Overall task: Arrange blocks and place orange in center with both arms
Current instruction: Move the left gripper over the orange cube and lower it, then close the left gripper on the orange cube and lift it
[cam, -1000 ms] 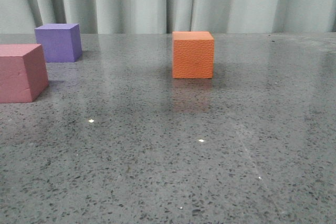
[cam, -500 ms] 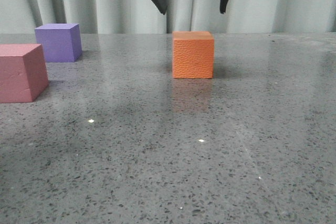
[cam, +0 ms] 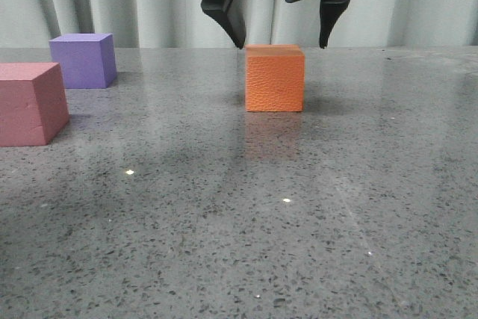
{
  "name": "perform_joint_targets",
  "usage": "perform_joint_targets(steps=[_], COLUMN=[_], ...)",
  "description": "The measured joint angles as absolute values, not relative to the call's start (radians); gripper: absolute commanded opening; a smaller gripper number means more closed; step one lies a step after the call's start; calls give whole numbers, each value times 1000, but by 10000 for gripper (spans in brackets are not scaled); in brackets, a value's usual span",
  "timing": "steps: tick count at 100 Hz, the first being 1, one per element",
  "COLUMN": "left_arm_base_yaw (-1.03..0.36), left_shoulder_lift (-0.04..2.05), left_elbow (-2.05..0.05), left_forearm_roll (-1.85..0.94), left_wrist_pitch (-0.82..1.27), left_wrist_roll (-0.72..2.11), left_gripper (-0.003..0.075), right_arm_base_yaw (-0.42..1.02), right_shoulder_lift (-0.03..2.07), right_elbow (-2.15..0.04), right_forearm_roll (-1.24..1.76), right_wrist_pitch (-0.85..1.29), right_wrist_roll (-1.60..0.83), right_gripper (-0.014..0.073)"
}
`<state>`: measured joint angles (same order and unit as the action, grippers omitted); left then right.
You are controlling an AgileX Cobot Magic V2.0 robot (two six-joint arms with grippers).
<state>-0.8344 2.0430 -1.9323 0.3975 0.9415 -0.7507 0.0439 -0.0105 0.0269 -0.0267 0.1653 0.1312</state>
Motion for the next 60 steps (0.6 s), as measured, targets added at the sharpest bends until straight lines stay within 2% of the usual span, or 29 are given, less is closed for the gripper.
perform_joint_targets(steps=[60], left_arm_base_yaw=[-834], left_shoulder_lift=[2113], left_elbow=[-1934], left_forearm_roll=[454], left_wrist_pitch=[979], left_wrist_roll=[-861], left_gripper=[618], right_arm_base_yaw=[44], right_shoulder_lift=[-10], right_elbow=[27], right_forearm_roll=[-27], right_wrist_pitch=[164], right_wrist_roll=[131], right_gripper=[-67])
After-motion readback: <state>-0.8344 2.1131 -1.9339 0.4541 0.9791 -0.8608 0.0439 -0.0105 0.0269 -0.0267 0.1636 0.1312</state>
